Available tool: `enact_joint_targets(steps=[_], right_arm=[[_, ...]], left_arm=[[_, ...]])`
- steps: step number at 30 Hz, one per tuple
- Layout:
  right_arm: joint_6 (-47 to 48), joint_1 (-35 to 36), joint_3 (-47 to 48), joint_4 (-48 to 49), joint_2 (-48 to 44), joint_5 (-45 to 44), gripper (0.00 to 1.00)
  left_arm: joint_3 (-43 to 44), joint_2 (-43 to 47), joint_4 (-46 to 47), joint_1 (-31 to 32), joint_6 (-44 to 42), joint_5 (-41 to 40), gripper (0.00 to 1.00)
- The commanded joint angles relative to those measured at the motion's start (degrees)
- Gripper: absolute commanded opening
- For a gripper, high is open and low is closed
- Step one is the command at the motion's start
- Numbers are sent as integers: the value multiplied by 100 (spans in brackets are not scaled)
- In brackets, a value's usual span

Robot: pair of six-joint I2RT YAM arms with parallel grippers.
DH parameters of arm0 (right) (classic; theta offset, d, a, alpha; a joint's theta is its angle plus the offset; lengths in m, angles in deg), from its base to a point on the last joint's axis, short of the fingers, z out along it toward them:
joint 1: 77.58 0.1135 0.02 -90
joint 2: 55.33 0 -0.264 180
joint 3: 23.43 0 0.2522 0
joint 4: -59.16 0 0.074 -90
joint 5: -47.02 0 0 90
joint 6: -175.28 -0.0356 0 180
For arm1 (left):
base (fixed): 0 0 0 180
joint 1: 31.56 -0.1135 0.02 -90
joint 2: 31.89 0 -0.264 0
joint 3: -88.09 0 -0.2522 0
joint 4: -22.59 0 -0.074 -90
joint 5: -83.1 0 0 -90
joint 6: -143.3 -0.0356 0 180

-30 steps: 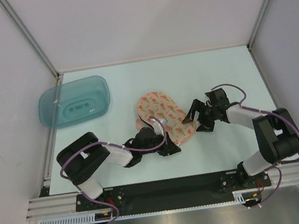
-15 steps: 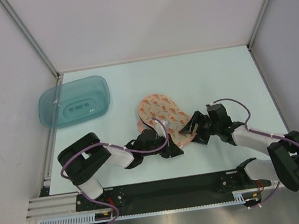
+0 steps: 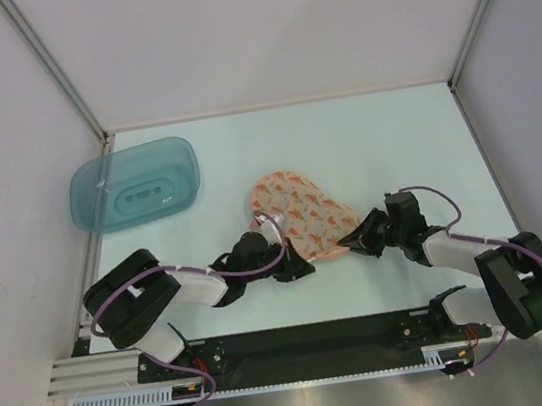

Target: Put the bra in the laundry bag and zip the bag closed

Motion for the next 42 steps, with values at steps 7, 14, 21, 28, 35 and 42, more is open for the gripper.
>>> enact_joint_targets(steps=[7,14,21,28,35,42], right_arm=[[1282,-646,279,-313,263,671,0],[1853,-637,1175,-621,1203,830,16],[1214,-628,1117,-526,1005,558,76],[792,-295,360,-1105,-639,56,99],[203,153,103,-421,-660,-128,95],[-500,822,86,521,210,-532,75]], left_arm=[[-368,752,-1101,-905,-668,-302,0],[-34,630,-1031,-415,-616,-83,0],[203,94,-100,79,192,76,0],[607,-91,-116,88,245,146,0],[827,-143,-116,360,289,146,0],[915,-539,-20,633,386,190,0]])
